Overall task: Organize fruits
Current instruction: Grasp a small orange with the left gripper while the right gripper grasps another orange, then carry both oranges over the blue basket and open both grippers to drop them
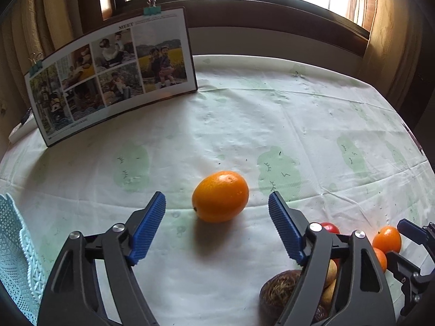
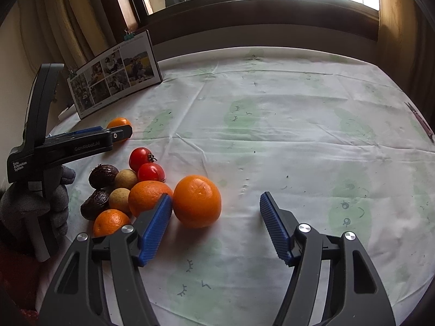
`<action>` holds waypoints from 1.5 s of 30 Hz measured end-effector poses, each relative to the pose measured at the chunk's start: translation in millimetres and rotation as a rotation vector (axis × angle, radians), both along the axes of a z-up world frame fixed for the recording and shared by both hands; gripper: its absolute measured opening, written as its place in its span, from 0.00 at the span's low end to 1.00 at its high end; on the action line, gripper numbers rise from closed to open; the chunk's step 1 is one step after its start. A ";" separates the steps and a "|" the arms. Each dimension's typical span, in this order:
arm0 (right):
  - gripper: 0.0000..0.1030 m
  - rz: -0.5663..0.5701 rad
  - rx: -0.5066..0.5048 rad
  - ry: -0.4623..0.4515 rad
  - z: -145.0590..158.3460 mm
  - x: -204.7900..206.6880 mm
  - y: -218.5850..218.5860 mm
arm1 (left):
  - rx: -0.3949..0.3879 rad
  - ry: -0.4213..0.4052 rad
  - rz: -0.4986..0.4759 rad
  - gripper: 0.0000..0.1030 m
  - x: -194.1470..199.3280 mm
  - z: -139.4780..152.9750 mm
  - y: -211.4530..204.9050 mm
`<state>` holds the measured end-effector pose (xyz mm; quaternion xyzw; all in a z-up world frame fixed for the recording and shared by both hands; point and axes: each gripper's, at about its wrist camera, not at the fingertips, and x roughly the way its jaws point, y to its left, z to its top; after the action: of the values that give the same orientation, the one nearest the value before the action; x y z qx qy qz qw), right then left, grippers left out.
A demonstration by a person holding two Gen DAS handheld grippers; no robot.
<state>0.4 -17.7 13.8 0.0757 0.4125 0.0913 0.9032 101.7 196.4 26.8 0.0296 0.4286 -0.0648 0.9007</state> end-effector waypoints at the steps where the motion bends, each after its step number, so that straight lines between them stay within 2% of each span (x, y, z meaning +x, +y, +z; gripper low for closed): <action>1: 0.64 0.002 0.002 0.000 0.1 -0.1 0.0 | -0.006 0.008 -0.006 0.68 1.8 -2.0 -0.8; 4: 0.61 0.009 0.007 -0.002 0.2 -0.2 0.8 | -0.039 0.034 -0.018 0.54 6.8 -9.0 -0.8; 8: 0.56 0.017 0.024 0.001 0.2 0.3 0.5 | -0.058 0.022 -0.007 0.43 3.8 -9.4 2.7; 10: 0.52 0.022 0.029 0.001 0.7 0.3 1.1 | -0.087 0.028 -0.011 0.43 2.5 -9.5 5.4; 15: 0.47 0.028 0.030 0.001 1.3 0.4 3.9 | -0.091 0.017 -0.007 0.43 -3.1 -6.0 6.0; 23: 0.45 0.004 0.060 0.022 -1.5 5.9 1.8 | -0.061 -0.043 0.002 0.43 -11.2 11.9 1.7; 28: 0.37 0.005 0.063 0.021 -1.4 5.9 4.6 | -0.045 -0.076 0.009 0.43 -17.9 20.5 1.6; 32: 0.37 -0.011 0.061 0.023 -0.6 5.2 5.7 | -0.031 -0.096 0.021 0.43 -24.9 24.4 5.0; 40: 0.37 -0.057 -0.043 -0.028 10.0 -3.7 14.7 | -0.020 -0.130 0.063 0.43 -42.8 32.6 20.9; 45: 0.37 -0.058 -0.064 -0.061 20.5 -8.1 21.1 | -0.021 -0.178 0.089 0.43 -59.4 46.1 34.7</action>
<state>-7.7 3.4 34.3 0.0560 0.3852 0.0542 0.9195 42.4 231.1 72.9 0.0069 0.3470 -0.0262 0.9375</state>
